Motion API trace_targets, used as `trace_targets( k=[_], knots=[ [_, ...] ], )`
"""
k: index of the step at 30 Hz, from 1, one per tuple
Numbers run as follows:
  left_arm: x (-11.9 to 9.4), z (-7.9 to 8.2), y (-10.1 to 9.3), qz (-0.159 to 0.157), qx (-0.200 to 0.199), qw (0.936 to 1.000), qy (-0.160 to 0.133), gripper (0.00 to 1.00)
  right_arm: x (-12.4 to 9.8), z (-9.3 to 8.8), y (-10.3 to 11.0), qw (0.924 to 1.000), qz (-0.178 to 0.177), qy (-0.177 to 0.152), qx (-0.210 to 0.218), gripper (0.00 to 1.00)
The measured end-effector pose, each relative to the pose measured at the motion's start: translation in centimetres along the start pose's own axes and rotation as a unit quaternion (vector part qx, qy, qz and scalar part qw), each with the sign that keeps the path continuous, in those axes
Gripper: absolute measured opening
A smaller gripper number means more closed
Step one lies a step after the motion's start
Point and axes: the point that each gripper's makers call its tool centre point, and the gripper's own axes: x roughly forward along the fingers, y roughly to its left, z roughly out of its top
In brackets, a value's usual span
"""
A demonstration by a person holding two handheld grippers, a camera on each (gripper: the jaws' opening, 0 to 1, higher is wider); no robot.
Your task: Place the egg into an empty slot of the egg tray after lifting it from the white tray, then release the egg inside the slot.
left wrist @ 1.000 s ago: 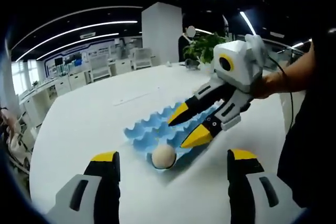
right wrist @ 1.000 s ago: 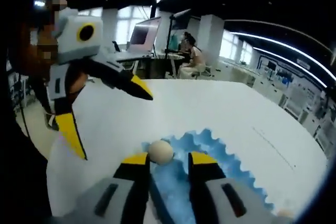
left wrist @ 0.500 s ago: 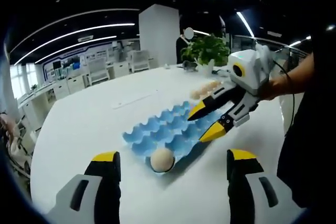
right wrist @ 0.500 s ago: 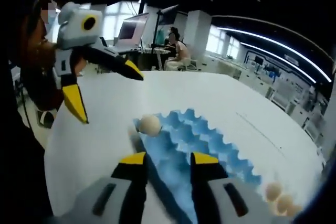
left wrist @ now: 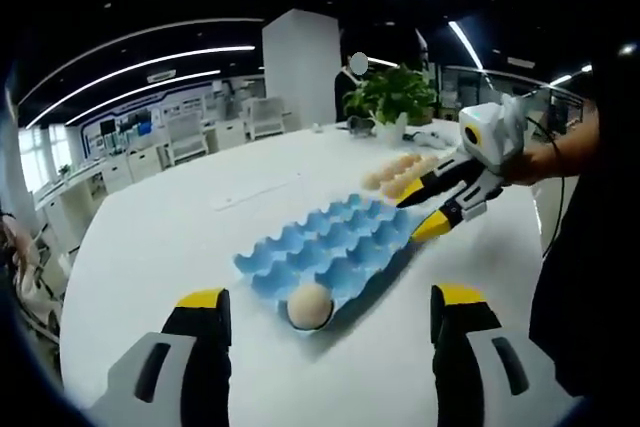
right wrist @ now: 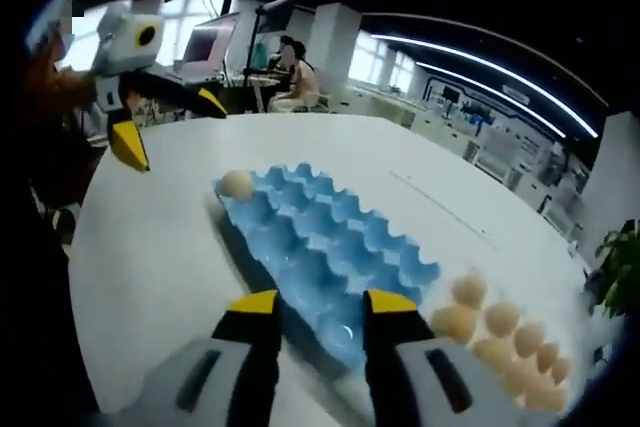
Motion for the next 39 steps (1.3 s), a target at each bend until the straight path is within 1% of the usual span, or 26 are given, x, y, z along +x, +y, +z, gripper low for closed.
trace_targets(
  k=[4, 5, 7, 9, 11, 12, 14, 18, 20, 21, 24, 28, 30, 31, 32, 34, 35, 36, 37, 39],
  knots=[
    [0.0, 0.0, -0.1, -0.001, 0.0, 1.0, 0.001, 0.81, -1.3, -1.2, -1.8, 0.9995, -0.026, 0.011, 0.012, 0.32],
    [-0.1, 0.0, -0.1, 0.0, -0.001, 1.0, 0.0, 0.81, -1.7, -1.5, -2.5, 0.999, -0.039, 0.012, 0.02, 0.32],
    [-0.1, 0.0, -0.1, 0.0, -0.002, 1.0, 0.0, 0.81, -2.4, -1.8, -3.6, 0.9979, -0.058, 0.008, 0.029, 0.31],
    [-0.1, 0.0, -0.1, 0.0, -0.001, 1.0, 0.0, 0.81, -3.3, -2.2, -5.2, 0.995, -0.087, 0.005, 0.048, 0.31],
    [0.0, 0.1, -0.1, -0.001, -0.001, 1.0, 0.0, 0.81, -3.7, -2.4, -5.8, 0.9934, -0.094, 0.0, 0.066, 0.32],
    [0.0, 0.1, -0.1, -0.001, -0.001, 1.0, 0.0, 0.81, -4.2, -2.8, -6.8, 0.9905, -0.111, -0.001, 0.081, 0.32],
    [0.1, 0.0, -0.1, -0.001, -0.002, 1.0, 0.0, 0.81, -4.7, -3.2, -7.6, 0.9878, -0.125, -0.001, 0.093, 0.31],
    [0.1, 0.0, -0.1, -0.001, -0.002, 1.0, 0.0, 0.8, -5.7, -4.1, -9.5, 0.979, -0.16, -0.003, 0.126, 0.31],
    [0.2, 0.1, -0.1, -0.001, -0.003, 1.0, -0.002, 0.8, -5.9, -4.5, -10.0, 0.9753, -0.166, -0.007, 0.145, 0.31],
    [0.2, 0.1, -0.1, -0.001, -0.003, 1.0, -0.002, 0.8, -6.0, -4.9, -10.3, 0.9735, -0.171, -0.002, 0.151, 0.31],
    [0.2, 0.0, -0.1, -0.002, -0.002, 1.0, -0.001, 0.8, -5.8, -5.7, -10.5, 0.9724, -0.173, 0.008, 0.156, 0.3],
    [0.2, 0.0, -0.1, -0.002, -0.003, 1.0, 0.0, 0.8, -5.6, -6.5, -10.5, 0.9736, -0.167, 0.023, 0.153, 0.3],
    [0.2, -0.2, -0.1, -0.002, -0.003, 1.0, 0.001, 0.8, -5.5, -6.8, -10.3, 0.9742, -0.163, 0.032, 0.152, 0.26],
    [0.2, -0.2, -0.1, -0.002, -0.003, 1.0, 0.001, 0.8, -5.3, -6.7, -10.1, 0.9762, -0.155, 0.033, 0.148, 0.26],
    [0.1, -0.2, -0.1, -0.002, -0.003, 1.0, 0.0, 0.8, -5.3, -6.7, -10.2, 0.975, -0.16, 0.03, 0.151, 0.26],
    [0.1, -0.1, -0.1, -0.001, -0.003, 1.0, 0.0, 0.8, -5.2, -6.8, -10.3, 0.9751, -0.158, 0.027, 0.154, 0.27],
    [0.1, -0.1, -0.1, -0.001, -0.004, 1.0, 0.0, 0.8, -5.2, -6.9, -10.2, 0.9725, -0.157, 0.025, 0.17, 0.27],
    [0.1, -0.2, 0.0, 0.0, -0.005, 1.0, 0.001, 0.8, -5.1, -7.1, -10.2, 0.9712, -0.158, 0.026, 0.177, 0.27],
    [0.0, -0.2, 0.0, 0.0, -0.005, 1.0, 0.0, 0.8, -4.9, -7.1, -10.2, 0.9727, -0.157, 0.027, 0.169, 0.27],
    [0.0, -0.3, 0.1, 0.002, -0.005, 1.0, 0.002, 0.8, -4.9, -7.1, -10.1, 0.9727, -0.158, 0.033, 0.166, 0.27]
  ],
)
